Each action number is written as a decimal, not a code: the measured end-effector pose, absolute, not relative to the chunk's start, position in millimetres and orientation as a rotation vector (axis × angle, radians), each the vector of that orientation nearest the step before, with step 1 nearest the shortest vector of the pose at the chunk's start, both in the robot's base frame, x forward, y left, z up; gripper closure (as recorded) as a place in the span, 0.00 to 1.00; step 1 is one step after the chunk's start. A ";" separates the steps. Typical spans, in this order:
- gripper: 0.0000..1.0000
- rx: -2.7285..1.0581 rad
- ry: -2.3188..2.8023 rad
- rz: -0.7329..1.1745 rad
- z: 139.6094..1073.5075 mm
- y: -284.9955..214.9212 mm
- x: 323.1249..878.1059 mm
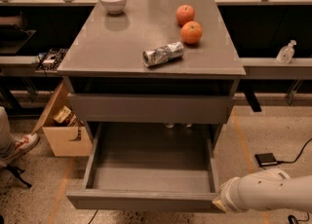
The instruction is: Open middle drawer
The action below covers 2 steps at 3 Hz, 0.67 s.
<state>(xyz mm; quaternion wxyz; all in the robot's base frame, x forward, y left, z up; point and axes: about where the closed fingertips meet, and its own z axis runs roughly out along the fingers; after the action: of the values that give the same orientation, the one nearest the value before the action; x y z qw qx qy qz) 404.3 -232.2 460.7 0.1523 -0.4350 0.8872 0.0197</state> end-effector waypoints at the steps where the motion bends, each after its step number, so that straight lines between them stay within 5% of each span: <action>1: 0.12 -1.250 2.545 0.057 460.8 -231.7 404.3; 2: 0.00 -1.251 2.544 0.057 460.8 -231.3 404.4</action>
Offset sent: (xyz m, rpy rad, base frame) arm 0.0001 0.0005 0.0000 0.0001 0.0001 0.0013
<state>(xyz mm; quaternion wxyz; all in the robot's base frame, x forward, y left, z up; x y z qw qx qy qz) 404.4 -231.3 460.8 0.1522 -0.4360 0.8868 0.0200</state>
